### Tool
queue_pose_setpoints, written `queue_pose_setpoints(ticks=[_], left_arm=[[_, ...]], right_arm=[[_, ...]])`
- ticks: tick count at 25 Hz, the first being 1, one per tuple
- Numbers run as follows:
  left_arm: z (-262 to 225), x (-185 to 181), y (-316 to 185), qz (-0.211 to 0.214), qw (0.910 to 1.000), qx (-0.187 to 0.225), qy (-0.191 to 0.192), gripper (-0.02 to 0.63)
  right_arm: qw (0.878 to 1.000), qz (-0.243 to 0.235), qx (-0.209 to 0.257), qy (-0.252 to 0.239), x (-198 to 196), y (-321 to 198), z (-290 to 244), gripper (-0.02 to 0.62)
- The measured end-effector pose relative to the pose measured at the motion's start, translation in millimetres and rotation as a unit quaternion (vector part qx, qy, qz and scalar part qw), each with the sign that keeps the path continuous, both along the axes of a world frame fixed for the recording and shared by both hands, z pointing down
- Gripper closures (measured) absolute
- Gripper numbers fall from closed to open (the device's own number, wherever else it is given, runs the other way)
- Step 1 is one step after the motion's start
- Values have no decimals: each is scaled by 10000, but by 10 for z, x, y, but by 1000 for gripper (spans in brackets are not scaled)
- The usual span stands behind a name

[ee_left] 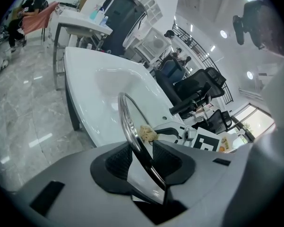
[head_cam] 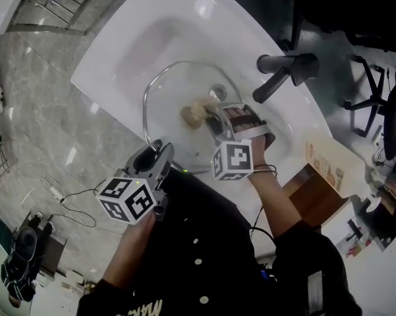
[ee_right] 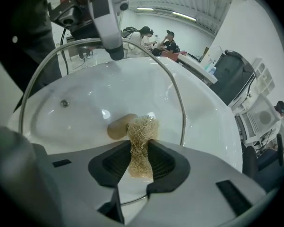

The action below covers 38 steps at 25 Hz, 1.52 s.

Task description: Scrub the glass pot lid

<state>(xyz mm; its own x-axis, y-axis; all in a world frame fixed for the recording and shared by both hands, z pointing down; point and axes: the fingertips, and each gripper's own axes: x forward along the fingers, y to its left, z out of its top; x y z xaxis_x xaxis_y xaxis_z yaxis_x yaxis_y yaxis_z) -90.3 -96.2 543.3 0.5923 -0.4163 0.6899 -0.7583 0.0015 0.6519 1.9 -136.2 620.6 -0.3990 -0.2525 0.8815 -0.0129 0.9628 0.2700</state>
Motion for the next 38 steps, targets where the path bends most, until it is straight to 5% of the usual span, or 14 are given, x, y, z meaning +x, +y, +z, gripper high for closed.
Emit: queue_pose_setpoints(ticks=[6,15,25,28,32,38], left_arm=[[-5,4,-1,-18,10000,23,6,454],[-20,13,-4,-26,10000,53,-16,456],[-23,11,-6,-55,10000,60,-36,457],[-27,12,-5,-51,9999,63,-61,457],[-10,3,-2,-87,9999,30,-46,459],[3,2,12,-92,9999,33,-71,457]], right_arm=[[9989,-169,-351,279,244,272,1,469],[9839,-664,-1514,681,571,727,-106,469],[9705,-1424,-1701,940,638,874,-173,469],[9763,-1300,-1509,852,612,787,-190,468],[9966,-560,-596,27,304,259,-377,468],[9950,-164,523,-831,-300,-385,-503,466]])
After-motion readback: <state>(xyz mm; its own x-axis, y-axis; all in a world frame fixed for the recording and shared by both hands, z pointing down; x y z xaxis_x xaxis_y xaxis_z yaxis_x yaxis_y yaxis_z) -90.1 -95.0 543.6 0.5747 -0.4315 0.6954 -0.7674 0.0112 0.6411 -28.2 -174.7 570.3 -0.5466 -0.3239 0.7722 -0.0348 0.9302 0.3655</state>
